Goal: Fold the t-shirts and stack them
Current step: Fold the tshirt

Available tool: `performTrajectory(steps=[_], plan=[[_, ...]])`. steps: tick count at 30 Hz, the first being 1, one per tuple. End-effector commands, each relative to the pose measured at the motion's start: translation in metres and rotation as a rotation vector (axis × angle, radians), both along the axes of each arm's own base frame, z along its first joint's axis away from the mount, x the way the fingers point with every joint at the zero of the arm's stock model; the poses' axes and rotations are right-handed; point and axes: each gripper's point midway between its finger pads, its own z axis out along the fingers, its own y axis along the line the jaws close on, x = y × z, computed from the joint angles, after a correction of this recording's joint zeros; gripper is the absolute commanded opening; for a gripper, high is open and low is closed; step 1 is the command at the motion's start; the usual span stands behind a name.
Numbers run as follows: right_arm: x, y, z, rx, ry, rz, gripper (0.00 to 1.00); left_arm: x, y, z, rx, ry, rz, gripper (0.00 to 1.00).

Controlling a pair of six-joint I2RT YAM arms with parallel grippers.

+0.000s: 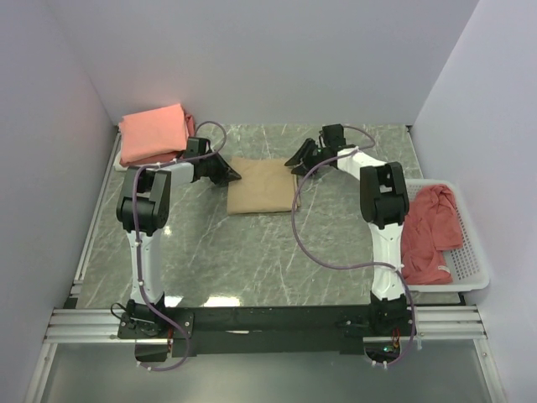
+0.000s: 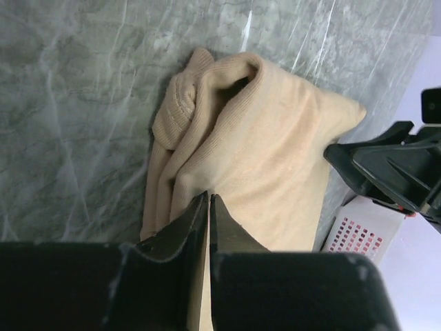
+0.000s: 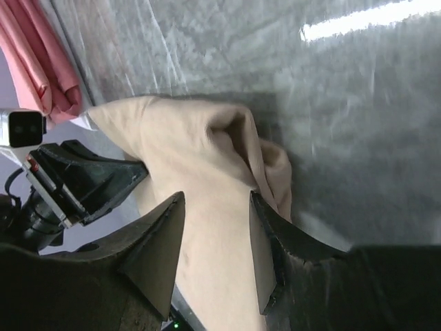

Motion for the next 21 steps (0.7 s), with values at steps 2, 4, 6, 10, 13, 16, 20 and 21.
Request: performTrajectory(steps=[2, 4, 6, 10, 13, 16, 20, 21], plan=[[-0.008, -0.003, 0.069, 0.005, -0.140, -0.006, 0.50, 0.005, 0.003, 0.012, 0.011, -0.042, -0.013, 0.12], [-0.028, 0.011, 0.086, 0.020, -0.174, 0.019, 0.50, 0.006, 0.002, 0.017, 0.013, -0.050, -0.021, 0.14], [-0.043, 0.023, 0.089, 0.013, -0.192, 0.049, 0.50, 0.008, 0.001, 0.022, 0.010, -0.058, -0.030, 0.15], [-0.093, 0.051, 0.066, 0.015, -0.151, 0.124, 0.50, 0.012, 0.001, 0.034, 0.015, -0.085, -0.046, 0.16], [-0.115, 0.057, 0.035, 0.018, -0.106, 0.143, 0.50, 0.014, 0.001, 0.041, 0.024, -0.096, -0.054, 0.17], [-0.132, 0.051, -0.002, 0.019, -0.023, 0.156, 0.49, 0.015, 0.000, 0.042, 0.031, -0.094, -0.069, 0.18], [-0.147, 0.037, -0.030, 0.036, 0.039, 0.144, 0.48, 0.014, 0.000, 0.040, 0.042, -0.093, -0.096, 0.18], [-0.145, 0.035, -0.029, 0.058, 0.025, 0.137, 0.48, 0.015, 0.002, 0.043, 0.052, -0.101, -0.097, 0.20]])
